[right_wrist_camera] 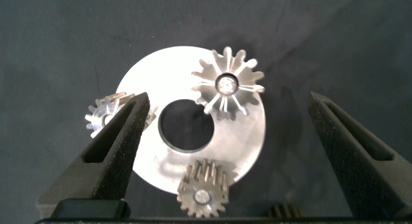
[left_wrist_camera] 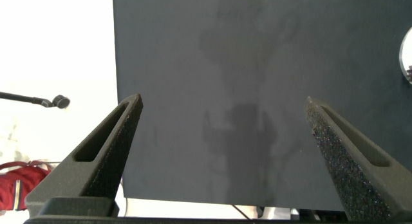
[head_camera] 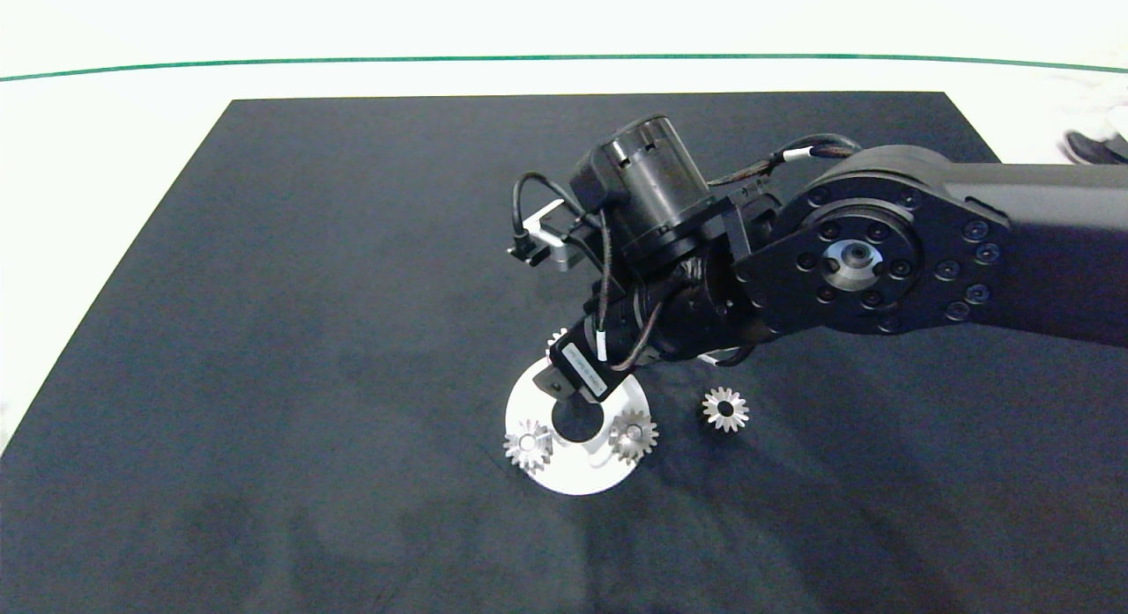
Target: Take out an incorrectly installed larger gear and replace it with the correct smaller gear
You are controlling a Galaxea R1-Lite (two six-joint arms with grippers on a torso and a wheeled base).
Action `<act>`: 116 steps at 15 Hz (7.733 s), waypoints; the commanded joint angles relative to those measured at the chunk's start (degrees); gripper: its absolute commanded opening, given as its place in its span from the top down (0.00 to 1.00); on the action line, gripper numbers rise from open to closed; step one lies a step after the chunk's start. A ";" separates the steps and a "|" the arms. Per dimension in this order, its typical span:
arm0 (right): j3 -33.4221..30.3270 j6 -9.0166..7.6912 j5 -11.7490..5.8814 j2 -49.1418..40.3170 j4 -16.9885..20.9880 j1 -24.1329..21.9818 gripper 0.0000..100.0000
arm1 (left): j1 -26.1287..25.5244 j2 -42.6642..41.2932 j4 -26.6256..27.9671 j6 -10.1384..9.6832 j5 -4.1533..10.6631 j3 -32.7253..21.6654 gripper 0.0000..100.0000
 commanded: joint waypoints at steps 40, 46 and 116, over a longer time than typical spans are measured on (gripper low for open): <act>-3.22 2.30 -1.80 3.34 0.14 0.71 0.63 | -0.69 -0.90 0.61 0.86 0.04 0.05 0.00; -2.60 2.22 -1.89 3.07 0.23 0.71 0.63 | -0.69 -0.98 0.70 0.86 0.04 0.05 0.00; 11.46 8.46 -6.63 2.63 -16.73 0.62 0.18 | -0.69 -2.39 1.58 2.44 0.04 0.14 0.00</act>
